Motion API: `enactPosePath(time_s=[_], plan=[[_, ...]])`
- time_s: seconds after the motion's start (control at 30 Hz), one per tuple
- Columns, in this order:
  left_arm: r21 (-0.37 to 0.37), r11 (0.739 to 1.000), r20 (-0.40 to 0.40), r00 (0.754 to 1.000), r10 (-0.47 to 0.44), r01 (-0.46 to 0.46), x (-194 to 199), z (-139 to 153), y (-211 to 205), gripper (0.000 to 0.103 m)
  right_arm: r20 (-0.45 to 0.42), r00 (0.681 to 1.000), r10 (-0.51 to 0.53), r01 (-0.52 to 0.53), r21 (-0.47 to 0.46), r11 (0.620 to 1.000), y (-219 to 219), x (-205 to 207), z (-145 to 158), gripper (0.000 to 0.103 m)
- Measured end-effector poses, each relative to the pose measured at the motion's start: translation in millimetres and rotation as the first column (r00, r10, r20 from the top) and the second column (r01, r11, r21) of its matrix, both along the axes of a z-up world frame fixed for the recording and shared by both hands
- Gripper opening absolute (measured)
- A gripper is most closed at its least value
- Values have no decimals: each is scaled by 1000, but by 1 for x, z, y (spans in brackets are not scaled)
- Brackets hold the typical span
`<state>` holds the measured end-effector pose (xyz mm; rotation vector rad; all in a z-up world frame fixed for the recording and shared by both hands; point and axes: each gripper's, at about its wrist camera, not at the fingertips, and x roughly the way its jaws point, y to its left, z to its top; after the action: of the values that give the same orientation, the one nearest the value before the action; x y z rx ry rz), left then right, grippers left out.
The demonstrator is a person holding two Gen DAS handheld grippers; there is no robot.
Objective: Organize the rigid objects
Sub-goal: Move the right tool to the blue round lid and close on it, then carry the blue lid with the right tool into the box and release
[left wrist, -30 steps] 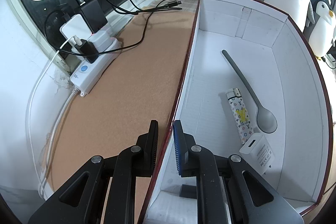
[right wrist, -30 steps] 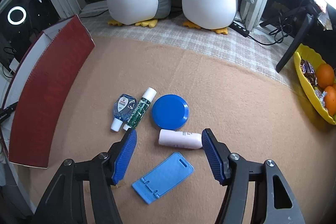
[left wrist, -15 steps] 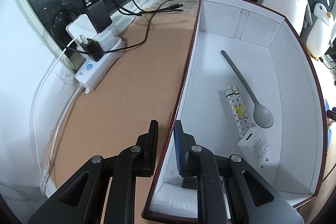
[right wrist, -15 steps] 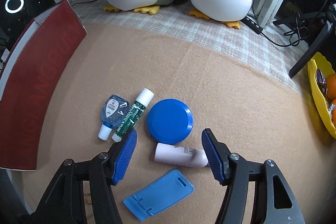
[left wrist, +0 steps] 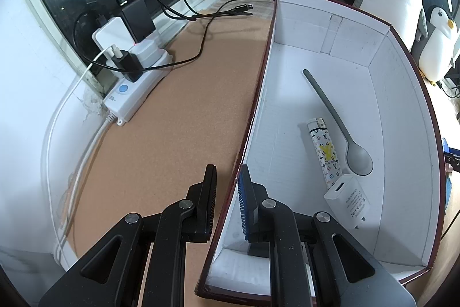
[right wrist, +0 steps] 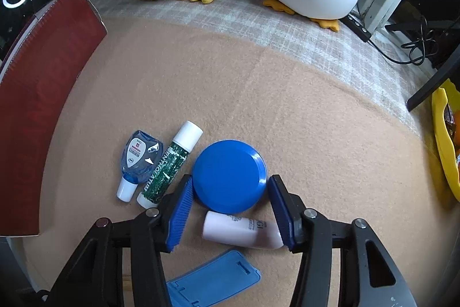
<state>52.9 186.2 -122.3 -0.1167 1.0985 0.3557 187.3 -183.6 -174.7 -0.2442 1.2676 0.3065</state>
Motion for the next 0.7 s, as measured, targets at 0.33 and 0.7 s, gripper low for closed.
enactPosePath(time_s=[0.33,0.7], plan=[[-10,1000,-2,1000,0,0,1,-3,2,14,9,999,-43,42,35,998,-9,-10,14,46],[-17,1000,2,1000,-5,5,9,-7,3,16,119,992,40,-54,119,991,26,-44,86,46]])
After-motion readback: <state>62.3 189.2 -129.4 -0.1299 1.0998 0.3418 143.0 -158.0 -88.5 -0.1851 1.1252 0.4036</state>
